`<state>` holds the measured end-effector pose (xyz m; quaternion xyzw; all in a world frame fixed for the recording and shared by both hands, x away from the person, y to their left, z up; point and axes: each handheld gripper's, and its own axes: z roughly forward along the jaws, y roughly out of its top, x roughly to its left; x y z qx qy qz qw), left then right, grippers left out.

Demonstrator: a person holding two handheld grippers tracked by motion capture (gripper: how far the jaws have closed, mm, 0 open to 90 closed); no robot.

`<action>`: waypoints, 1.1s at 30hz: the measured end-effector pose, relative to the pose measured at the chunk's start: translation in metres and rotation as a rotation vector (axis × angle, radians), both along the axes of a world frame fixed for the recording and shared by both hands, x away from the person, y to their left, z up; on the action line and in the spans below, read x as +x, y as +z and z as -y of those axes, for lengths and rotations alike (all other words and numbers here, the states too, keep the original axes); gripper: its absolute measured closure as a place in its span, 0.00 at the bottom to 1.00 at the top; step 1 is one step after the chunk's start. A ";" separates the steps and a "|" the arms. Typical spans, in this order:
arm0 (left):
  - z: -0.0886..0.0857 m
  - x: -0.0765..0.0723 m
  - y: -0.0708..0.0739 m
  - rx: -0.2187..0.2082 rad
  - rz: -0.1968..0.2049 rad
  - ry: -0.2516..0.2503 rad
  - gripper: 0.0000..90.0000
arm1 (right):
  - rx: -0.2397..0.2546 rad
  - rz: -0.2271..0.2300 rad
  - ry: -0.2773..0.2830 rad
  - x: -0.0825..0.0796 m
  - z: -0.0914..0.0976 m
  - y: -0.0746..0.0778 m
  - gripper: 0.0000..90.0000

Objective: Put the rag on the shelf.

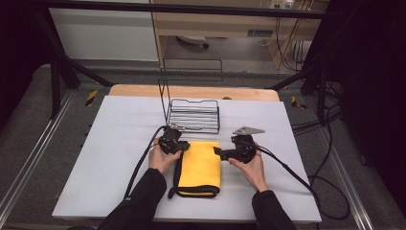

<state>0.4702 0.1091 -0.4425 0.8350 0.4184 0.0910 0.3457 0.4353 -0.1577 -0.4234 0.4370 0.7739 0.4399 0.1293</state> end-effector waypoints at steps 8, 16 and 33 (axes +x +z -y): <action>0.002 -0.002 0.000 0.021 0.033 -0.019 0.85 | -0.027 -0.036 -0.027 0.021 -0.011 -0.016 0.45; 0.001 -0.002 0.000 0.033 0.049 -0.035 0.85 | -0.072 -0.086 0.007 0.023 -0.012 -0.025 0.69; 0.000 -0.003 0.000 0.013 0.053 -0.033 0.86 | -0.004 -0.173 -0.012 0.023 -0.015 -0.026 0.93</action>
